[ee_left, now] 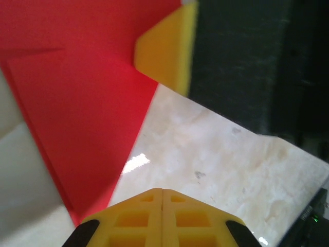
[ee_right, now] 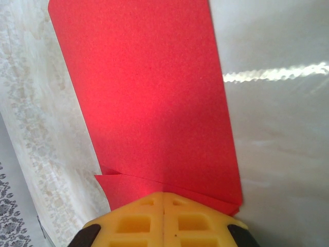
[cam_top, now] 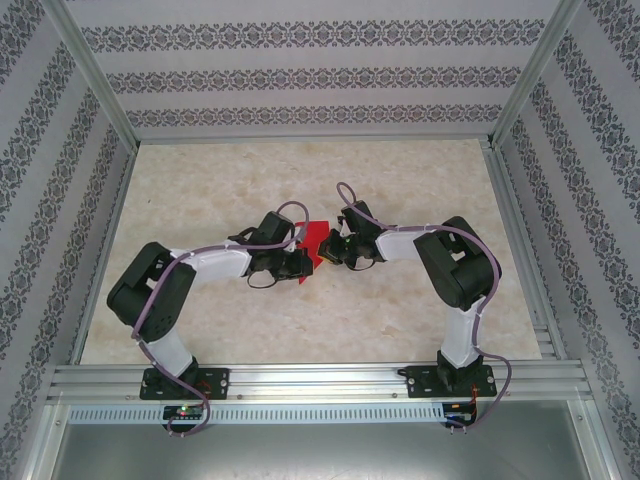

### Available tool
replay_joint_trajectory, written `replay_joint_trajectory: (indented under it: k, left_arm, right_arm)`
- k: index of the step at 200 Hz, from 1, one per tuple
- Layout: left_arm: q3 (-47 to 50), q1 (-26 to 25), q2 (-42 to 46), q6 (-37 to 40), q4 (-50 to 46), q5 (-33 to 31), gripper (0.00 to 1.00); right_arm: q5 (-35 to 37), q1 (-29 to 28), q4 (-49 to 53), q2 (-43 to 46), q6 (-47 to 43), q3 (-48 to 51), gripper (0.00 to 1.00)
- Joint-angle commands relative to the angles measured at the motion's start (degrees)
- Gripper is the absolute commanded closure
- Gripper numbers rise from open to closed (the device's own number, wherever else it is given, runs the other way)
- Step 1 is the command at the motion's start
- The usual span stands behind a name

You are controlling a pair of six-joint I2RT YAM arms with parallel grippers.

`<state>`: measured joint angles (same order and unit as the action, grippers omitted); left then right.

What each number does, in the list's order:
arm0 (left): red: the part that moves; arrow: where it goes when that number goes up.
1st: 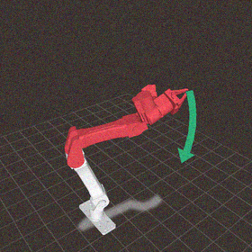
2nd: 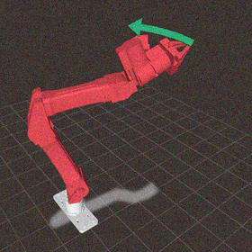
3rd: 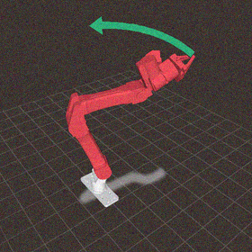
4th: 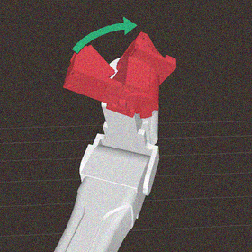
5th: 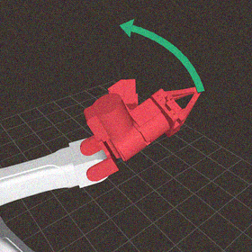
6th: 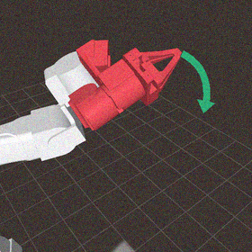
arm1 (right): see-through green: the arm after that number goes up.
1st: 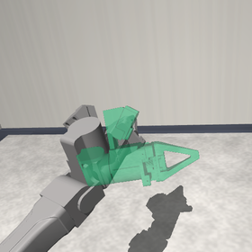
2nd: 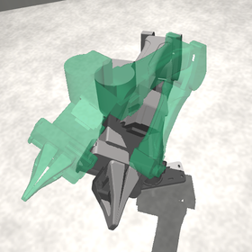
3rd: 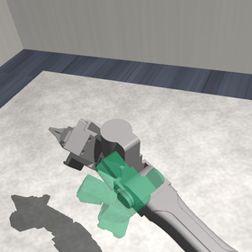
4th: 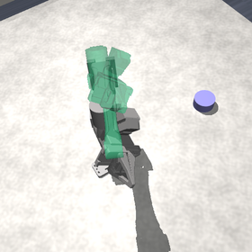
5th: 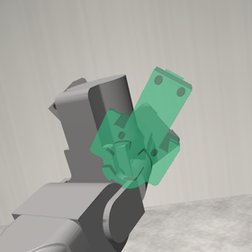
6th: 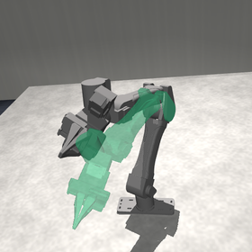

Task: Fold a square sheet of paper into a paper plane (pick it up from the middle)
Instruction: Third fold the triangle at the center of the table.

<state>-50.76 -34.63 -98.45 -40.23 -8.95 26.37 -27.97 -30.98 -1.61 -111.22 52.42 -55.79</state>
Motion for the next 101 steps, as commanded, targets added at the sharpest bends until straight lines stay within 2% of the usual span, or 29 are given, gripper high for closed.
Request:
replay_joint_trajectory:
  k: [1,50,101]
  left_arm:
    - [-0.64,-0.36,-2.12,-1.29,1.12,-3.65,0.94]
    - [2.06,0.4,-2.14,-0.73,0.63,-6.69,0.95]
    - [7.74,0.88,-0.25,-0.82,2.61,-5.06,0.95]
  right_arm:
    - [6.52,0.13,8.11,-5.64,-1.15,2.54,0.98]
    - [6.61,0.23,8.45,-5.67,-1.37,2.4,0.98]
    - [6.45,0.44,8.38,-5.47,-1.62,2.51,0.98]
